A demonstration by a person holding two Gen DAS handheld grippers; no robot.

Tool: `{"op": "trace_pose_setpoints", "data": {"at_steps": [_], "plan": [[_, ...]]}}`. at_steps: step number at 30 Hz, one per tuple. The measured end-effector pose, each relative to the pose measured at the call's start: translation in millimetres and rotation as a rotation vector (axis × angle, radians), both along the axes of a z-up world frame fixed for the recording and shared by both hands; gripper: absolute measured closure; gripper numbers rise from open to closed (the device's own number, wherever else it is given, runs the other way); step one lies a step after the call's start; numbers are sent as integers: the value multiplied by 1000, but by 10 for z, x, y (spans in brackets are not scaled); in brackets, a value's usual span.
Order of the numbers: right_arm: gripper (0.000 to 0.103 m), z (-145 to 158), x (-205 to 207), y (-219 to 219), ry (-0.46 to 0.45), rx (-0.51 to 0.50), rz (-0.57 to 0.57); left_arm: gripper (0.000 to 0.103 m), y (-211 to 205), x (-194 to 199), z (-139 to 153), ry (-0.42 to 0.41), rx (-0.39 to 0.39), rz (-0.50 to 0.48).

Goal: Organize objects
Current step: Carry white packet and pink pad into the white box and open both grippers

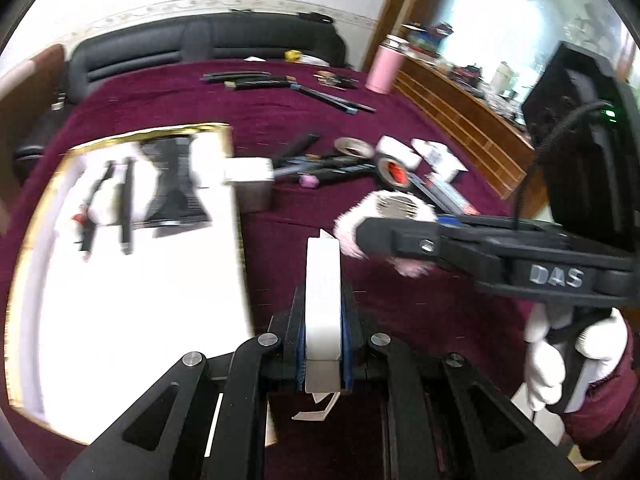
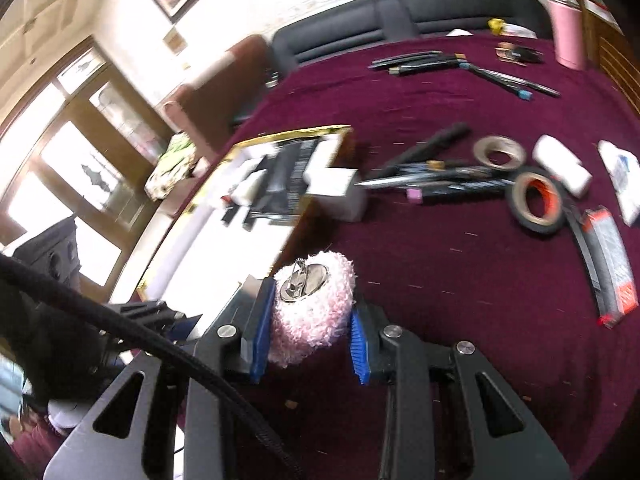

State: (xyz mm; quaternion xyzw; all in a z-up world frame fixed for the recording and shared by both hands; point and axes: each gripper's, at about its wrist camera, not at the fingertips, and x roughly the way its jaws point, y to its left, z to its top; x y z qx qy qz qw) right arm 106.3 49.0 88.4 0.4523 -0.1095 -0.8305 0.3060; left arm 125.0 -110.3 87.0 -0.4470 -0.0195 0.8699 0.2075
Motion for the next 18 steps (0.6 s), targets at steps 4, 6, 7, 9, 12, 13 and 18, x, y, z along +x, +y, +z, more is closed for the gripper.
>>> {"op": "trace_pose_setpoints", "data": {"at_steps": [4, 6, 7, 9, 12, 13, 18], "plan": [[72, 56, -22, -425, 15, -7, 63, 92, -480, -82, 60, 29, -39, 101], [72, 51, -31, -629, 14, -1, 90, 92, -757, -157, 59, 28, -53, 147], [72, 34, -51, -733, 8, 0, 103, 92, -865, -196, 53, 26, -60, 169], [72, -4, -120, -924, -11, -6, 123, 92, -1110, -296, 19, 22, -77, 217], [72, -87, -253, -1168, -43, -9, 140, 92, -1411, -462, -74, -5, -65, 264], [72, -136, -318, -1251, -60, -10, 143, 92, -1499, -514, -122, -18, -57, 275], [72, -401, -579, -1550, -145, -20, 137, 92, -1767, -739, -396, -78, -33, 310]]}}
